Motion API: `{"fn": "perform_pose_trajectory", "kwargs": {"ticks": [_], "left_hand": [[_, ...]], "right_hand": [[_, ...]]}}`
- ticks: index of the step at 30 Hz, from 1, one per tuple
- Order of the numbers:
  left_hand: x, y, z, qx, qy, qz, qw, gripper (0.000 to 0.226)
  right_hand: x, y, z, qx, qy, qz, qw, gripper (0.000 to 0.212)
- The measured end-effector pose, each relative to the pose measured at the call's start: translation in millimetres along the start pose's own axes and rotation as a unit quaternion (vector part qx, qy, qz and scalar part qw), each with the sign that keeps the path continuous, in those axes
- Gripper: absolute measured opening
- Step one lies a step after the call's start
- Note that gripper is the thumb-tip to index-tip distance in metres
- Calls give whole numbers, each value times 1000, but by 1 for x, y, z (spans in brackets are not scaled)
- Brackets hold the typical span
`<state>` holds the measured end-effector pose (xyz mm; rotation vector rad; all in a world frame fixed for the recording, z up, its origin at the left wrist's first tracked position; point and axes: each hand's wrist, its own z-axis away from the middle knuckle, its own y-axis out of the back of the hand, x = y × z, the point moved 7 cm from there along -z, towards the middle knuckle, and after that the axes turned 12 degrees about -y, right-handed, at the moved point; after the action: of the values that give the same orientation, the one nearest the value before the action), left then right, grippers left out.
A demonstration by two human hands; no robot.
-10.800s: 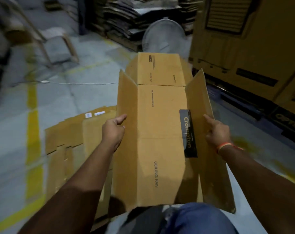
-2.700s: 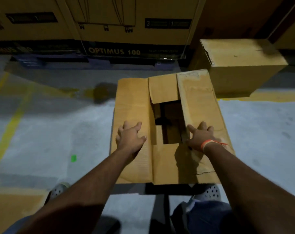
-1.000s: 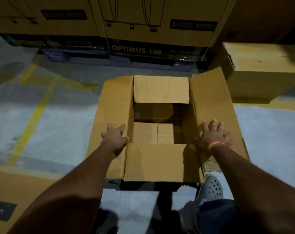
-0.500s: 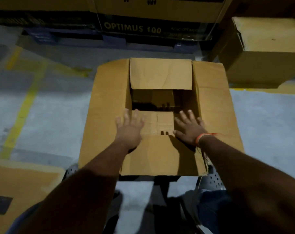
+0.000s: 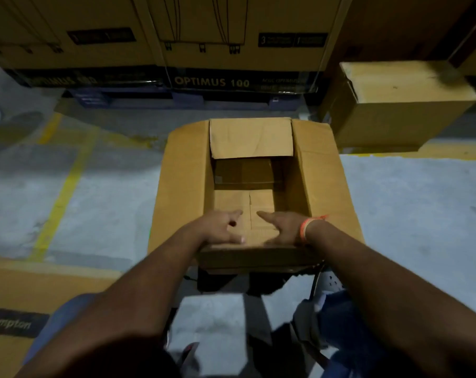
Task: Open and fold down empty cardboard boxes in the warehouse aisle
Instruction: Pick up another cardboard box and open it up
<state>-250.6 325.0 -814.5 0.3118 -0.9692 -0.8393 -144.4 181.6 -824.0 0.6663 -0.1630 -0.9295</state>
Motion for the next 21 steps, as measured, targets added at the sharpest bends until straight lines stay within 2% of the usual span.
{"fn": "perform_pose_trajectory", "kwargs": {"ticks": [1, 3, 6, 9, 11, 15, 18, 21], "left_hand": [[-2, -21, 1, -6, -4, -45, 999, 103], [-7, -61, 1, -23, 1, -100, 995, 112], [-10, -99, -3, -40, 6, -160, 986, 114], [-18, -105, -15, -34, 27, -196, 980, 121], [-23, -105, -26, -15, 32, -203, 978, 122], [-31, -116, -44, -5, 21, -205, 978, 106], [-44, -137, -51, -70, 24, -129, 989, 86], [-47, -145, -51, -152, -8, -70, 986, 59]], "right_hand": [[2, -17, -2, 1, 1, 17, 1000, 114], [7, -51, -7, 22, -12, 32, 999, 131], [9, -84, -11, 64, -1, 97, 993, 135], [12, -96, -19, 71, -12, 138, 988, 135], [17, -95, -29, 76, -26, 142, 987, 127], [20, -103, -48, 64, -33, 124, 990, 103], [20, -119, -56, -2, -27, 111, 993, 86], [20, -129, -53, -77, -23, 78, 994, 63]]}}
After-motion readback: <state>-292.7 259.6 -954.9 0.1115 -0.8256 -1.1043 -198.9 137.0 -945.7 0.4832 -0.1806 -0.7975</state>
